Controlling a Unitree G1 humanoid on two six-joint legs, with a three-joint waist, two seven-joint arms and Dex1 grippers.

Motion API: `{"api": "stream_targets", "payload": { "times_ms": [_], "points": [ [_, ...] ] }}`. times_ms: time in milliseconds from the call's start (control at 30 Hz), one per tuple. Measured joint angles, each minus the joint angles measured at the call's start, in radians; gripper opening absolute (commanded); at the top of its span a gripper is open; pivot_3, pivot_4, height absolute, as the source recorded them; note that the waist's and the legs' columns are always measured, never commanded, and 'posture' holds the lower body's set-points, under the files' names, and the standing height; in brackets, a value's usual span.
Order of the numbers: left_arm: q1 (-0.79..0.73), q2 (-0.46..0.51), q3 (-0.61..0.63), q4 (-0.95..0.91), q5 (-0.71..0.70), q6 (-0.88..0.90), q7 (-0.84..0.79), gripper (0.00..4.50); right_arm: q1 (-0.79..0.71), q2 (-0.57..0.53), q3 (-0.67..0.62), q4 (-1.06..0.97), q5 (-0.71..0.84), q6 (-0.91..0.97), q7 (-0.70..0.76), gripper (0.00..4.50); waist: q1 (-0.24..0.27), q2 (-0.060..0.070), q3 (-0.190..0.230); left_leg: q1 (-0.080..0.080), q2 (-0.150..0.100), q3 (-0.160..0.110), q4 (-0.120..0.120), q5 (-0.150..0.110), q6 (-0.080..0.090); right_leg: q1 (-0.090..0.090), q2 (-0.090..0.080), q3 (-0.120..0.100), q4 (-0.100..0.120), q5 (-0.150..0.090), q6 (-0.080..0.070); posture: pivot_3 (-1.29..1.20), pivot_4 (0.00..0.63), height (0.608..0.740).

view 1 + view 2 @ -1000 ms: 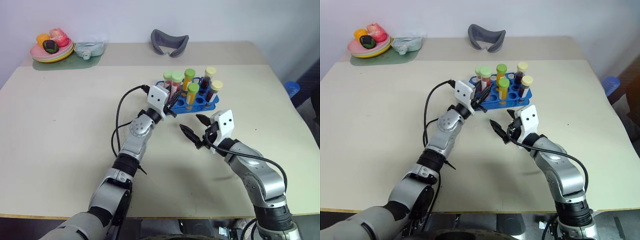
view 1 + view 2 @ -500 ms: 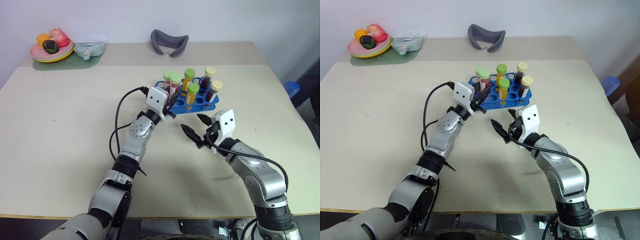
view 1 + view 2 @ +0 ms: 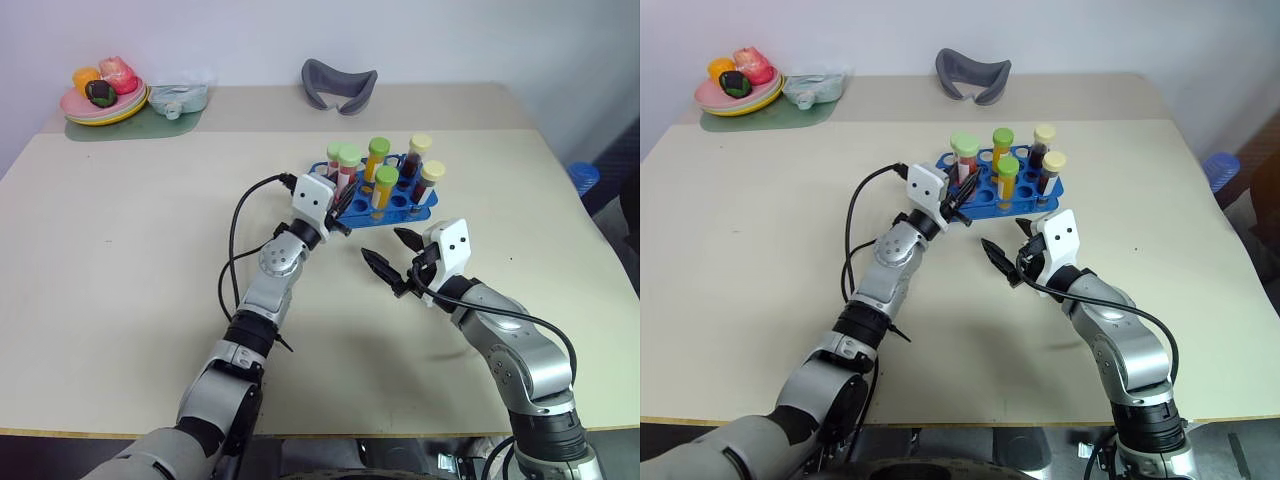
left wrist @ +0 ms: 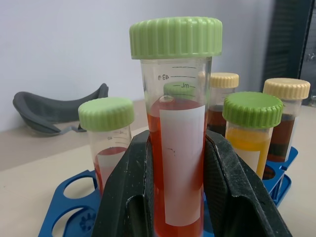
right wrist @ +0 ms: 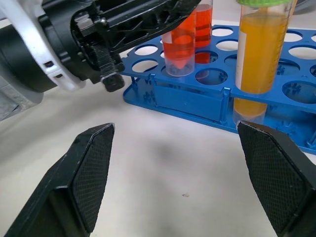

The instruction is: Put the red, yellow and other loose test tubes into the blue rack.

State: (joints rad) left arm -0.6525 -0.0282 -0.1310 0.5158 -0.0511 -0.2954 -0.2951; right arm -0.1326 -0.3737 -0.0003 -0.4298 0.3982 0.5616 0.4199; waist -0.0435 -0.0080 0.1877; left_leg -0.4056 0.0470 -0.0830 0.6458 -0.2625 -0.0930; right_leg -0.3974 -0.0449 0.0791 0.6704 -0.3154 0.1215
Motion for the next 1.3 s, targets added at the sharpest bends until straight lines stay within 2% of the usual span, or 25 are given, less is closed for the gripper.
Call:
{"api": "stream_targets", "payload": {
  "times_ms": [933, 1300],
  "points": [
    [0.009, -0.032, 0.022, -0.019, -0.024, 0.034, -0.033, 0.73, -0.001, 0.002, 0.002, 0.0, -0.001, 0.0, 0.006, 4.07, 0.001, 0.0, 0.0, 0.0, 0.0, 0.0, 0.0, 0.0, 0.0, 0.0, 0.0, 0.0, 0.0, 0.0, 0.0, 0.0, 0.15, 0.74],
    [0.0, -0.023, 0.023, -0.008, 0.008, 0.028, 0.005, 0.73, -0.001, 0.004, 0.005, 0.0, -0.001, 0.0, 0.006, 4.07, 0.001, 0.0, 0.0, 0.0, 0.0, 0.0, 0.0, 0.0, 0.0, 0.0, 0.0, 0.0, 0.0, 0.0, 0.0, 0.0, 0.15, 0.74]
  ]
}}
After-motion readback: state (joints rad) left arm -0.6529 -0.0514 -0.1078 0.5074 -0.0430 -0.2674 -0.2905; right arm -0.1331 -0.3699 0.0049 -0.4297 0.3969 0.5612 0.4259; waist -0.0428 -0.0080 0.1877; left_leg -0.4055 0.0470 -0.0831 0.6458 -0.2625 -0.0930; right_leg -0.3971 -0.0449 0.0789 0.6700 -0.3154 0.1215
